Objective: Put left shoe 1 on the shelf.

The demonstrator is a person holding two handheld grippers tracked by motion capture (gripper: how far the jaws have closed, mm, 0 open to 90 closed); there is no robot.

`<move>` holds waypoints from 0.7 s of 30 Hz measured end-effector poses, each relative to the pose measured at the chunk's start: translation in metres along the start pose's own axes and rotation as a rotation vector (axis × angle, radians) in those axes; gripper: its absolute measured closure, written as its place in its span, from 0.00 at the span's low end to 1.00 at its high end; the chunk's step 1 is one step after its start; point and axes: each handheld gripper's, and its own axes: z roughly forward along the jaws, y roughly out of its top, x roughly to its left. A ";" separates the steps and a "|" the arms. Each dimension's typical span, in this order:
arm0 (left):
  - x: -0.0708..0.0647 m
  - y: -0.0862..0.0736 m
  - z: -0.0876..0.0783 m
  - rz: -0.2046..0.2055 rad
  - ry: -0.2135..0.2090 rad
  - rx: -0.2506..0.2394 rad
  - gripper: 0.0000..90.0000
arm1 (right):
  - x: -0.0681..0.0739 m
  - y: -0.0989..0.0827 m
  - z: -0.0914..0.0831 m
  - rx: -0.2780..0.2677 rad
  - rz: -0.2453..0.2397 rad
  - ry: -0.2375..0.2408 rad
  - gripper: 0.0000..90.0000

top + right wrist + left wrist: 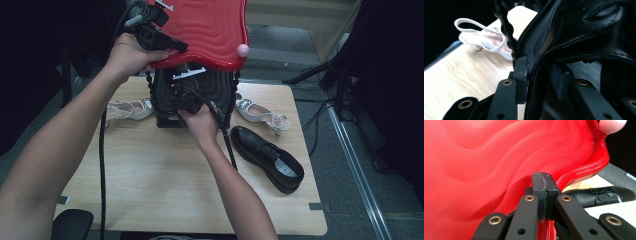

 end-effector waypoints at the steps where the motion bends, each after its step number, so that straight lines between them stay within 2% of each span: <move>1: 0.000 0.000 0.000 0.002 0.001 0.003 1.00 | 0.000 0.000 -0.002 0.003 0.002 0.000 0.75; 4: -0.001 0.000 0.000 -0.004 0.005 0.000 1.00 | 0.002 0.000 -0.012 -0.027 -0.010 0.001 0.76; 7: -0.001 0.000 0.000 -0.006 0.009 0.001 1.00 | 0.005 -0.001 -0.024 -0.025 -0.003 0.016 0.77; 10: -0.002 0.000 0.000 0.004 0.017 0.001 1.00 | 0.010 -0.007 -0.036 -0.040 -0.032 0.039 0.78; 11: -0.003 -0.001 0.000 0.004 0.022 -0.006 1.00 | 0.013 -0.010 -0.041 -0.039 -0.059 0.049 0.79; 12: -0.003 -0.001 0.000 0.004 0.023 -0.006 1.00 | 0.016 -0.013 -0.046 -0.040 -0.080 0.037 0.81; 14: -0.003 -0.001 0.000 0.002 0.021 -0.008 1.00 | 0.018 -0.019 -0.056 -0.053 -0.099 0.075 0.87; 17: -0.003 -0.001 0.000 0.007 0.025 -0.007 1.00 | 0.018 -0.032 -0.064 -0.036 -0.112 0.096 0.96; 19: -0.003 -0.001 0.000 0.007 0.025 -0.008 1.00 | 0.017 -0.041 -0.066 -0.015 -0.103 0.105 1.00; 21: -0.003 -0.002 0.000 0.005 0.024 -0.011 1.00 | 0.016 -0.052 -0.065 -0.007 -0.104 0.093 1.00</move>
